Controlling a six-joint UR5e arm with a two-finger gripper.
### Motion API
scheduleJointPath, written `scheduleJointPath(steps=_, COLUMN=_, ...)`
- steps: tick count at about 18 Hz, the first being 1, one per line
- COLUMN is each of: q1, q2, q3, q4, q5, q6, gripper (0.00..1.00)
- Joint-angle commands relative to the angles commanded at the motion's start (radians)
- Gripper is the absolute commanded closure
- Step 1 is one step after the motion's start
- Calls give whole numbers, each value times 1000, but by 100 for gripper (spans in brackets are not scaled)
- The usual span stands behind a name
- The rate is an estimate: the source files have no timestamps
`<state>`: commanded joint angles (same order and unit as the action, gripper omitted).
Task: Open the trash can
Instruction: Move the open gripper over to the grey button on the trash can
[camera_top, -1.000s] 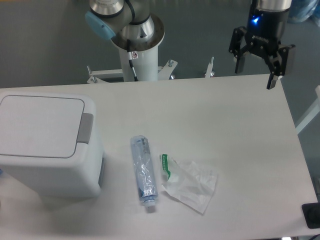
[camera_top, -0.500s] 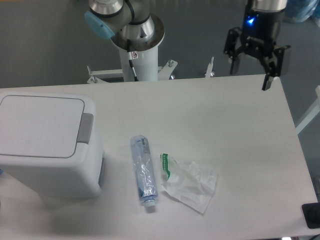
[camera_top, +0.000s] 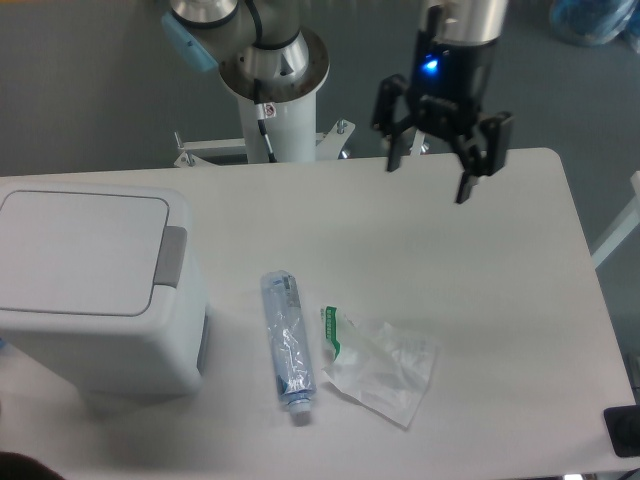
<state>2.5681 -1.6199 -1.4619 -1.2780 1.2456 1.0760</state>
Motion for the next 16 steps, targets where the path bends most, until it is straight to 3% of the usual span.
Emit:
scheduleJointPath(steps=5, q1=-113, q2=0, q3=-60, q4=143, q5=2, q6=-301, gripper=0)
scheduleJointPath(steps=11, q1=-180, q2=-23, q3=-84, q4=250, q5=-29, q6=-655, gripper=0)
scheduleJointPath(steps=14, q1=-187, q2=-46, q3=-86, q4=299, q5=-80, q6=-748, gripper=0)
scheduleJointPath(steps=16, q1=-201, q2=-46, q3=-98, q4=302, q5=-80, q6=-754, gripper=0)
